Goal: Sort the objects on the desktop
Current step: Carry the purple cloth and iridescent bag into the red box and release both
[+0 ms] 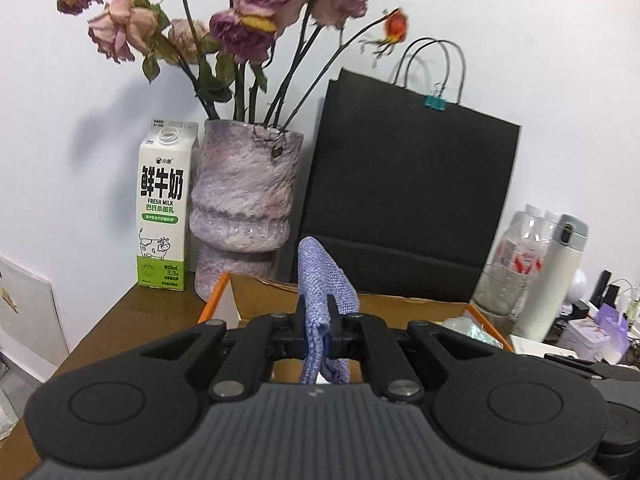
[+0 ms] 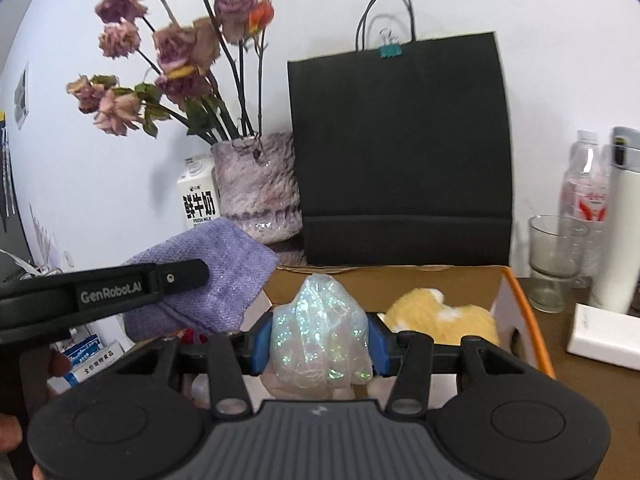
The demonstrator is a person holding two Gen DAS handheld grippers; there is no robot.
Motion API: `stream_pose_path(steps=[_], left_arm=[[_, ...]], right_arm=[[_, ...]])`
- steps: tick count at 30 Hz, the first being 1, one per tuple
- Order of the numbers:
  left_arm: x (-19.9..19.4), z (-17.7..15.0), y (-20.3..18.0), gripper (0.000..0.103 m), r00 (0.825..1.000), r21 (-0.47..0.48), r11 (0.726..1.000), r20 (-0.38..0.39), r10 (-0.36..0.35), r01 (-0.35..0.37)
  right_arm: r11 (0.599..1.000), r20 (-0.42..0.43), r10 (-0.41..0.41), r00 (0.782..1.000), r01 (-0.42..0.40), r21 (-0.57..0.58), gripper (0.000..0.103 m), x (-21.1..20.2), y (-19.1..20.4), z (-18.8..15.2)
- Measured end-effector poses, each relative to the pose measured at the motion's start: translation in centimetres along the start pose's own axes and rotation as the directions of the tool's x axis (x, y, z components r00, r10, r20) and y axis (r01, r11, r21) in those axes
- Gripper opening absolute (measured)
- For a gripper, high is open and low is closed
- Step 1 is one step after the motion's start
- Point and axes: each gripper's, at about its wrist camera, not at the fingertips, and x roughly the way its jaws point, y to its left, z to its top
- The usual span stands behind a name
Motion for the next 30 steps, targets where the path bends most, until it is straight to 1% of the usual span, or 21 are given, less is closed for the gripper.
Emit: stream_pose_path(steps=[6,11,16,18,21,22,23,24,25,26,27,28,30], left_arm=[[2.2,0.2,0.4,0.007,1.000,0.009,1.000,-0.006,0.023,-0.023],[4.0,-1.0,0.1,0.007,0.995,0.035,0.998,-0.083,0.046,-0.043],[4.6,-1.9,0.4,0.007,0.991,0.034,0.998,-0.120,0.053,-0.049],[4.5,-2.0,0.4,0.008,0.992,0.037,0.998,-0.117,0.057,-0.053],[4.5,-2.0,0.3,0.011,0.991,0.047,0.997,-0.114,0.066,-0.061],[4.5,-2.1,0.2,0.017,0.991,0.048,0.997,-0.114,0.073,-0.068],[4.5,-2.2,0.2,0.024,0.990,0.058,0.995,-0.115,0.086,-0.080],[4.5,-2.2,0.0,0.041,0.989,0.065,0.994,-0.114,0.095,-0.088],[4.4,-2.1,0.0,0.064,0.989,0.068,0.993,-0.110,0.104,-0.097],[4.3,-2.1,0.0,0.075,0.988,0.069,0.992,-0.102,0.113,-0.106],[4.0,-1.9,0.0,0.090,0.989,0.070,0.991,-0.087,0.116,-0.110],[3.6,-1.8,-0.1,0.102,0.991,0.072,0.991,-0.068,0.117,-0.112],[3.0,-1.5,-0.2,0.103,0.993,0.076,0.991,-0.034,0.117,-0.115]], right_arm=[[0.999,-0.025,-0.030,0.999,0.029,-0.016,0.047,3.0,-0.1,0.6],[0.998,-0.077,-0.046,0.996,0.043,-0.035,0.047,4.4,-0.1,-0.2],[0.997,-0.099,-0.061,0.993,0.057,-0.044,0.047,4.7,-0.2,-0.8],[0.997,-0.095,-0.065,0.993,0.061,-0.046,0.047,4.6,-0.3,-0.7],[0.997,-0.091,-0.072,0.993,0.068,-0.045,0.051,4.3,-0.5,-0.7],[0.997,-0.093,-0.073,0.993,0.069,-0.047,0.055,4.4,-0.4,-0.7],[0.996,-0.100,-0.076,0.992,0.072,-0.051,0.062,4.5,-0.4,-0.7],[0.995,-0.104,-0.083,0.991,0.077,-0.056,0.067,4.6,-0.4,-0.8],[0.995,-0.106,-0.089,0.990,0.083,-0.062,0.077,4.6,-0.4,-0.8],[0.994,-0.105,-0.092,0.990,0.085,-0.067,0.085,4.6,-0.3,-0.8],[0.994,-0.101,-0.089,0.991,0.083,-0.068,0.088,4.5,-0.3,-0.8],[0.995,-0.097,-0.085,0.992,0.078,-0.067,0.091,4.4,-0.3,-0.8],[0.995,-0.094,-0.077,0.993,0.071,-0.064,0.096,4.2,-0.3,-0.6]])
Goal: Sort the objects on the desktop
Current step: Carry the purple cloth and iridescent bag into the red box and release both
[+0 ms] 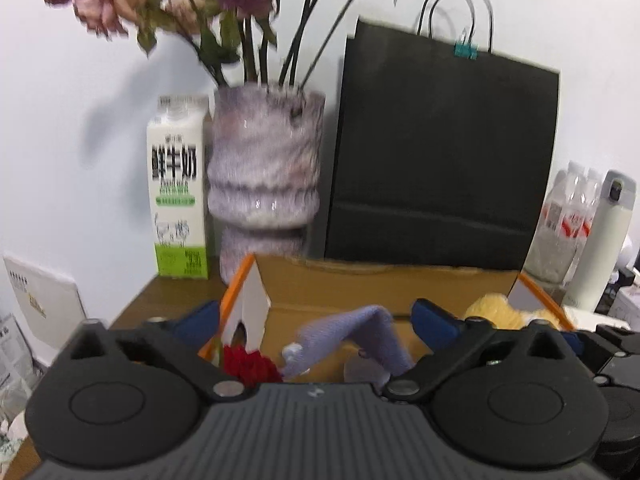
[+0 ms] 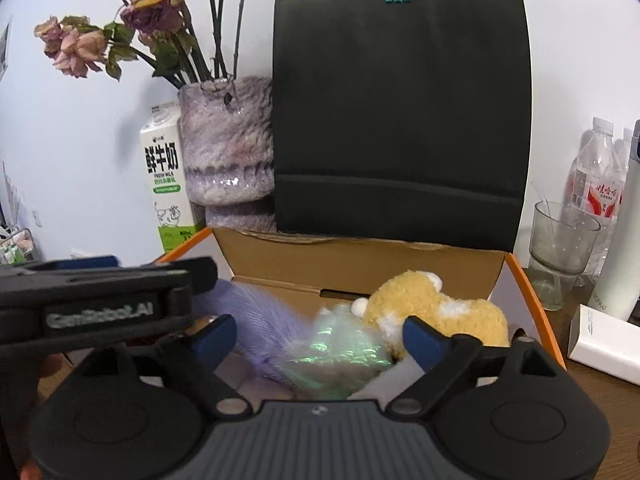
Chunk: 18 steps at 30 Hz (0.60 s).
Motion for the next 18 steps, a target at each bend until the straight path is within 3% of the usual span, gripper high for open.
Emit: stream_pose_path(steps=[1,9,18], left_arm=[[-0.2,0.1,0.0,0.103,1.000,0.001,1.000,0.007,0.000,0.000],[0.4,0.2,0.6,0.103,1.000,-0.050,0.999,-0.023,-0.008,0.007],[-2.4,0.5,1.4,0.103,1.000,-0.094,0.996,0.027,0.000,0.003]], right_arm=[[1.000,0.001,0.001,1.000,-0.001,-0.001,0.103,-0.1,0.0,0.1],[1.000,-0.002,-0.019,1.000,0.019,-0.014,0.103,-0.3,0.1,0.1],[1.000,0.026,-0.012,1.000,0.012,-0.003,0.103,-2.8,0.0,-0.2]])
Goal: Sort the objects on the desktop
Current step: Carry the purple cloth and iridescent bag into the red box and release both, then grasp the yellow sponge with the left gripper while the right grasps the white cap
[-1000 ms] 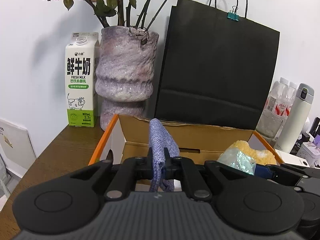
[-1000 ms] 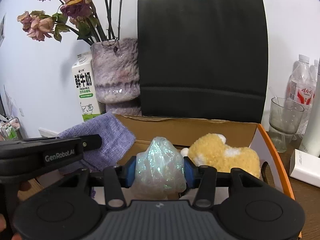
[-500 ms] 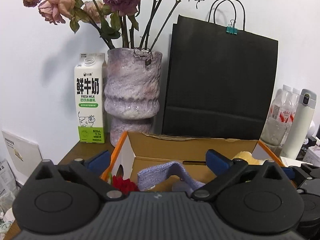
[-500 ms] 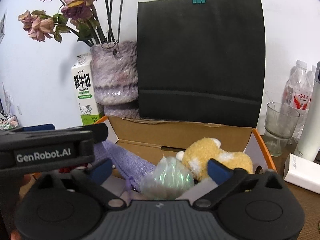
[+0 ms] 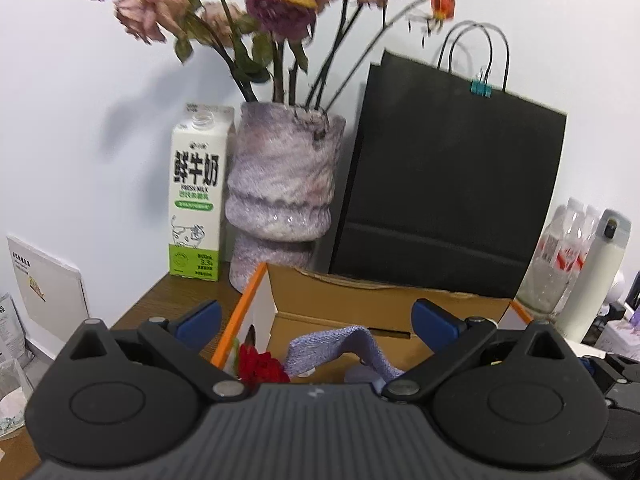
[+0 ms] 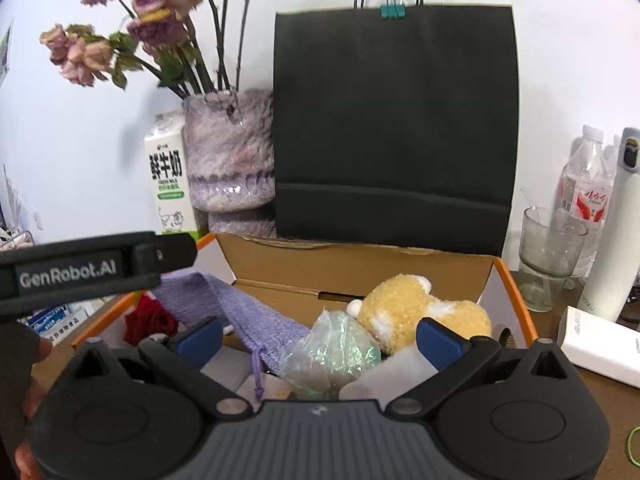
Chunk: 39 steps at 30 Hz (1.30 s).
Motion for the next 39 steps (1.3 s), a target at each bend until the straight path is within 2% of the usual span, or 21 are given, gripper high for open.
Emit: stream_pose_path(steps=[8,13,19,27,32,36,39], left_arm=[[-4.5,-1.4,2.5,0.103,1.000,0.004,1.000,0.010,0.016,-0.016],[-6.0,-3.3,4.3,0.103,0.997,0.029,0.998,-0.047,0.054,-0.053],[-6.8,-6.0,5.9,0.103,0.985,0.072,0.994,-0.146,0.096,-0.086],[-7.3,-8.5,6.7,0.103,0.970,0.138,0.986,-0.214,0.118,-0.090],[-6.6,-9.2,6.4,0.103,0.963,0.171,0.981,-0.239,0.126,-0.086],[-6.3,-9.4,6.1,0.103,0.960,0.190,0.979,-0.250,0.127,-0.080],[-5.7,-9.8,6.0,0.103,0.954,0.198,0.978,-0.274,0.124,-0.070]], right_arm=[[1.000,0.064,0.007,0.998,-0.007,0.004,0.103,-6.6,-1.2,-1.9],[0.999,0.012,-0.017,1.000,0.018,-0.038,0.103,-8.8,-1.3,-4.7],[0.996,-0.115,-0.079,0.990,0.075,-0.043,0.103,-9.3,-2.0,-8.3],[0.990,-0.207,-0.143,0.968,0.137,-0.042,0.103,-9.6,-2.4,-11.4],[0.988,-0.213,-0.154,0.965,0.143,-0.065,0.103,-8.8,-2.0,-12.1],[0.993,-0.232,-0.109,0.967,0.114,0.007,0.103,-8.4,-2.9,-12.0],[0.992,-0.233,-0.116,0.966,0.122,0.010,0.103,-8.1,-3.0,-11.9]])
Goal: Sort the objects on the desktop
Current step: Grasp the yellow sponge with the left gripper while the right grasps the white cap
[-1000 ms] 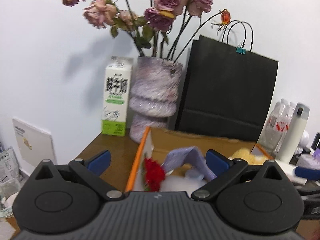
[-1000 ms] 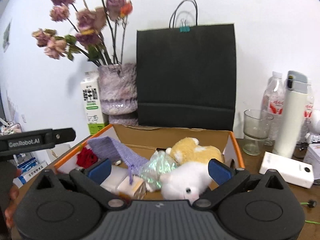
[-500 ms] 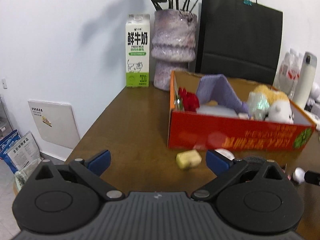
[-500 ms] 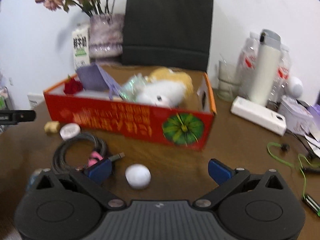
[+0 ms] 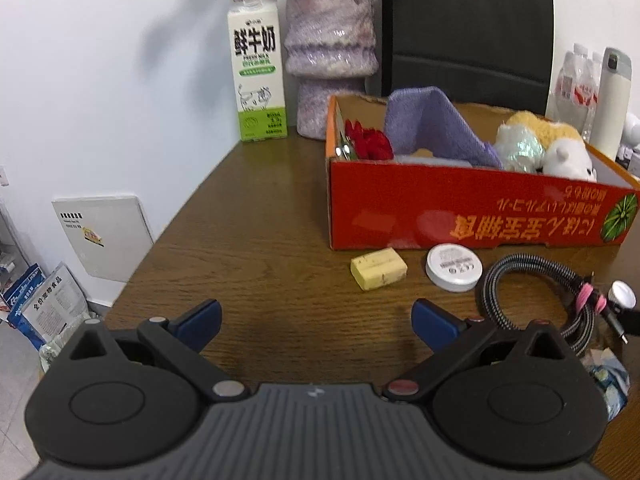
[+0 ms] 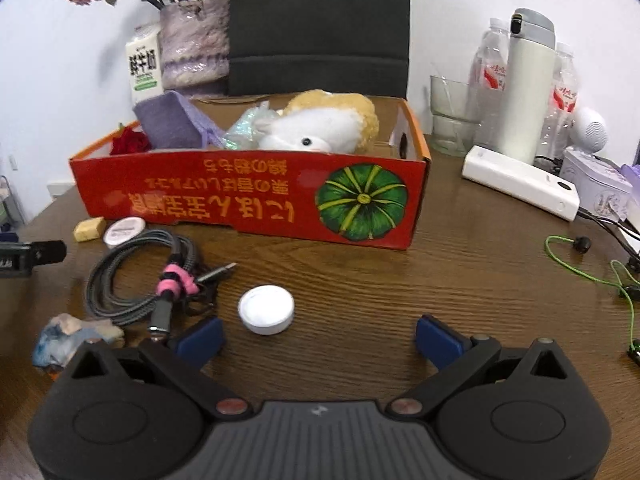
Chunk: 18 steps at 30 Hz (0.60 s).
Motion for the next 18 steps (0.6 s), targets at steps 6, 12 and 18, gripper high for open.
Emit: stream_pose_path(steps=[6,12,18], left_arm=[[1.1,0.4,-0.2,0.103,1.000,0.011,1.000,-0.021,-0.018,0.018],[3.3,1.8,-0.1,0.099,0.998,0.002,0.999,-0.042,-0.051,0.051],[3.6,2.5,-1.1,0.052,0.991,0.061,0.989,-0.003,-0.137,0.137]], right_arm=[[1.000,0.000,-0.007,1.000,0.007,0.008,0.103,0.2,0.0,0.1],[1.000,0.000,-0.014,1.000,0.014,0.013,0.103,0.3,0.1,0.1],[0.999,0.028,-0.024,0.999,0.023,0.032,0.083,0.0,0.0,0.2]])
